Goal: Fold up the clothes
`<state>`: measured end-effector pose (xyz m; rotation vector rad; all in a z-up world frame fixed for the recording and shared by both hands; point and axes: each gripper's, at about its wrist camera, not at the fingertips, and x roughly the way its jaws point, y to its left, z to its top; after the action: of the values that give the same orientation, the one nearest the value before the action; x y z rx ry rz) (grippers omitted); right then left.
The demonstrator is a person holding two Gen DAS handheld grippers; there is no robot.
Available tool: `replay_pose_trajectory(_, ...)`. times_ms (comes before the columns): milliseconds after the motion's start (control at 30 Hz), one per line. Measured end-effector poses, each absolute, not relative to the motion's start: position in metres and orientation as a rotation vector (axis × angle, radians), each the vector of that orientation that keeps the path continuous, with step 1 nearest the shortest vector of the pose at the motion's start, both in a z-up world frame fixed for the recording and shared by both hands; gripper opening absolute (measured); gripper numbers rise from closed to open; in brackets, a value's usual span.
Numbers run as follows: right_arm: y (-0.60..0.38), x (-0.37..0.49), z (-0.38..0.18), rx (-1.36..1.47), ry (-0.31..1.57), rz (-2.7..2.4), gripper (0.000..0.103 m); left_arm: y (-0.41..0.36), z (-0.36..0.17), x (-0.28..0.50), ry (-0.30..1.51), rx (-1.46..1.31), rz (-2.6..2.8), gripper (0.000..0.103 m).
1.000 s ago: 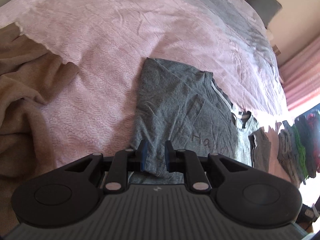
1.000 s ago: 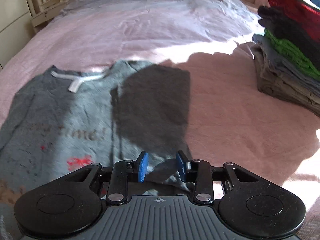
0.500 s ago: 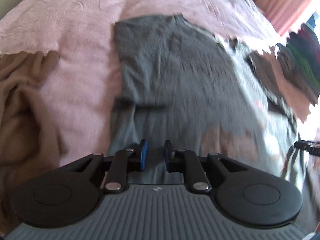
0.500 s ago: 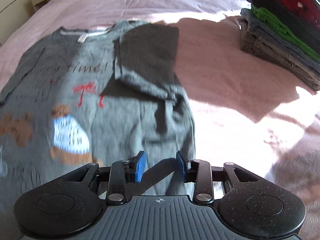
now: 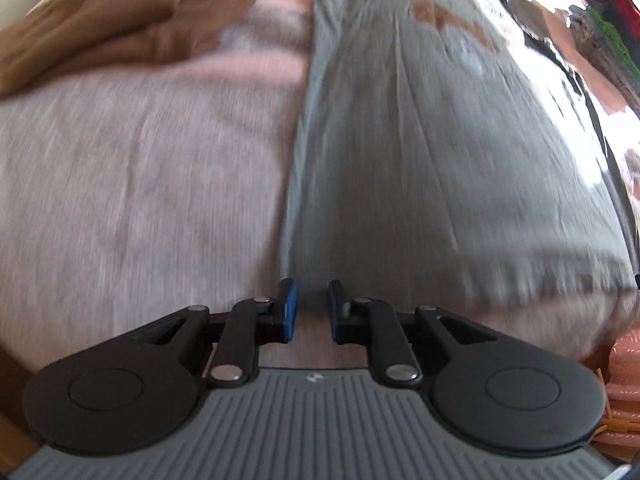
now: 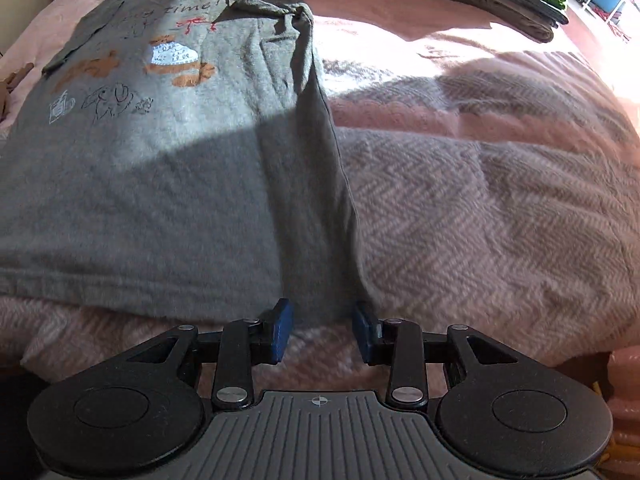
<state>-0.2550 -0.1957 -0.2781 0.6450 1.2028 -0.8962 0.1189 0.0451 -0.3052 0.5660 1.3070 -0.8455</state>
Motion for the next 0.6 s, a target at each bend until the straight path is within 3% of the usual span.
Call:
replay_pose_trajectory(133,-0.173,-0.274,-0.255,0.668,1.2,-0.899,0.041,0.063,-0.272,0.091,1.291,0.555,-0.809,0.017)
replay_pose_trajectory(167,-0.168,-0.278,-0.246,0.679,1.173,-0.894,0.047,0.064,-0.261,0.085,1.271,0.547,-0.814,0.021)
replay_pose_trajectory(200,-0.164,-0.281,-0.236,0.69,1.143,-0.89,0.071,0.064,-0.249,0.079,1.249,0.539,-0.818,0.023)
replay_pose_trajectory(233,-0.161,-0.284,-0.224,0.701,1.102,-0.887,0.082,0.063,-0.236,0.073,1.227,0.532,-0.822,0.027)
replay_pose_trajectory(267,-0.158,-0.287,-0.211,0.706,1.054,-0.877,0.086,0.063,-0.225,0.067,1.206,0.525,-0.829,0.032)
replay_pose_trajectory(600,-0.128,-0.281,-0.151,0.638,0.97,-0.814,0.086,0.061,-0.143,0.015,1.04,0.504,-0.884,0.047)
